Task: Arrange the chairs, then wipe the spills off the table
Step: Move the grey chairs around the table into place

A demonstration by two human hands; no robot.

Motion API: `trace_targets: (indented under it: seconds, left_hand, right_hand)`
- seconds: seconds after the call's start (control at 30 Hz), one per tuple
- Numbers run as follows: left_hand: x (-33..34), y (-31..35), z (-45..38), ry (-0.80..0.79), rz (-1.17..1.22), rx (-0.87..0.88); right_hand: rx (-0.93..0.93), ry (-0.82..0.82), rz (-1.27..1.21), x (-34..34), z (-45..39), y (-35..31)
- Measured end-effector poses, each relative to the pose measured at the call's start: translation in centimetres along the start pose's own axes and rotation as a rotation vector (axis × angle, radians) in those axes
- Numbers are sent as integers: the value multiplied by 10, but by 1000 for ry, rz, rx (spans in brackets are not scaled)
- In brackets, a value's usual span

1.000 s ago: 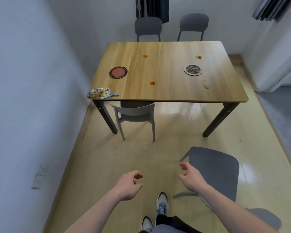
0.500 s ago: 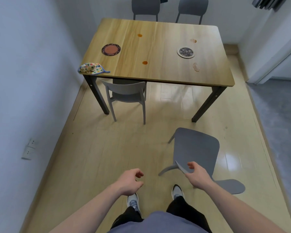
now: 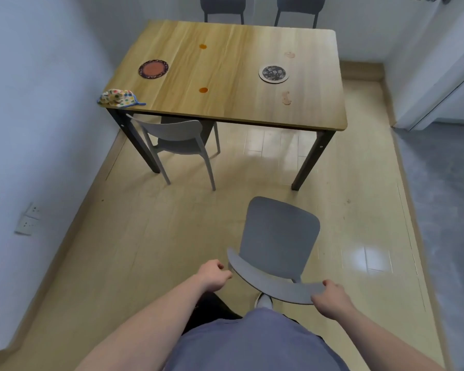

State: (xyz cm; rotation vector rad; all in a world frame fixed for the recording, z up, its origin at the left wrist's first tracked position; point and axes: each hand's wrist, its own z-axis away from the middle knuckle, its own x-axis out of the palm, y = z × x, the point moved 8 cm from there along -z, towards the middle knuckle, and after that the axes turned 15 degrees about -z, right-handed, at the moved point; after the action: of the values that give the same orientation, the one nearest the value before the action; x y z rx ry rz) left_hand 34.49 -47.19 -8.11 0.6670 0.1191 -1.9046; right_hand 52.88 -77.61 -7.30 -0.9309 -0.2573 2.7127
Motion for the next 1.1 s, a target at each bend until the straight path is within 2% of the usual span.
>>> trace_targets:
  seconds: [0.1,0.2,0.33,0.53,0.87,1.1]
  left_hand:
    - [19,24,5,-9,29,-6]
    - [31,28,7,-27,104,-44]
    - [30,26,6,-16,222,-122]
    - [18,41,6,28,281,-166]
    - [-26,68,-22,145,559,-216]
    - [-73,95,-43,194,668,-231]
  right_hand:
    - [-12,-115,48,-1,0,5]
    - [63,-204,-50,7,-6,11]
    - [203,-149,-299,4,-30,29]
    - [251,-95,-463,-11,-37,24]
    - [82,93,-590,-78,-60,-54]
    - [0,103,-783,-112,-85,-117]
